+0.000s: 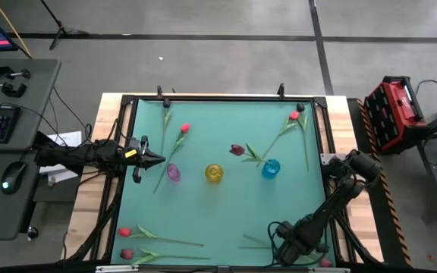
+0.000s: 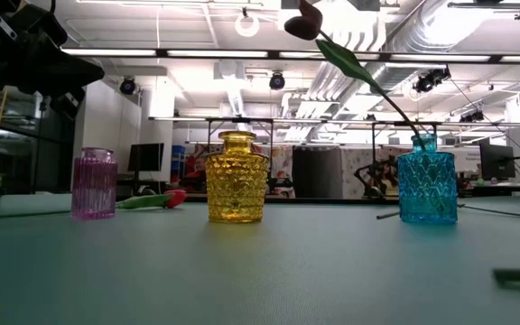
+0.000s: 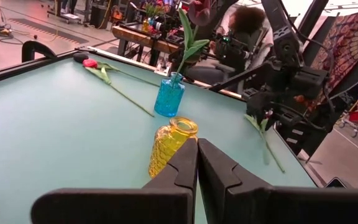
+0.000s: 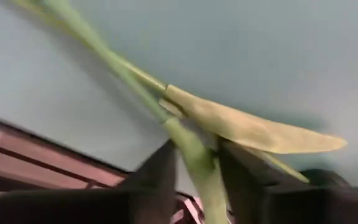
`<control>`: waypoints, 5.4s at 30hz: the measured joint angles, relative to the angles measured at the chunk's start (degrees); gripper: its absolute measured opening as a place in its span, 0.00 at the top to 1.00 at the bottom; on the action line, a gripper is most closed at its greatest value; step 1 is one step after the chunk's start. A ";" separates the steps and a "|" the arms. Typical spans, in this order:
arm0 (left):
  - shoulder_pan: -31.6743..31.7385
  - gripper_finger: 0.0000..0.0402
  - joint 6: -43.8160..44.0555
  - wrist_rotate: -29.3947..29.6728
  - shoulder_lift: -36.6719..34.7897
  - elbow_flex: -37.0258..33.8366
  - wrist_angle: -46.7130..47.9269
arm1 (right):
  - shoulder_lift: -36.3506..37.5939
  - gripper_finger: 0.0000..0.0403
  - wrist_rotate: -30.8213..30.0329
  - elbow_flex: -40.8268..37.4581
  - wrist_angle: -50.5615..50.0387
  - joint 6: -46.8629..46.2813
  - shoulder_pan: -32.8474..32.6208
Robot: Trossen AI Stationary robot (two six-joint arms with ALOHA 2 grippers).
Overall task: Sort flowers into vase by color
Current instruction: Put the right dark red flower into the blue vase
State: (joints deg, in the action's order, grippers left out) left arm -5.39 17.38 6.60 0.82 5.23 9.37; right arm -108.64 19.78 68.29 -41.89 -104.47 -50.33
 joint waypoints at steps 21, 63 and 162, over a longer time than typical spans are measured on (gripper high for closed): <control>0.01 1.00 0.01 0.01 0.00 -0.01 0.00 | 0.22 0.99 -17.15 25.92 -14.53 42.64 14.85; -0.01 1.00 -0.56 1.42 0.02 -0.04 -4.37 | 34.47 1.00 -39.02 -1.33 53.51 71.82 18.12; 2.67 0.42 60.05 -17.44 68.01 70.63 -5.03 | -0.96 1.00 -76.11 61.77 12.56 193.02 33.07</control>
State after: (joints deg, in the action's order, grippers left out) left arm -2.73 77.43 -10.83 68.83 75.85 4.33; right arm -109.60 -56.34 130.06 -29.33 88.55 -17.26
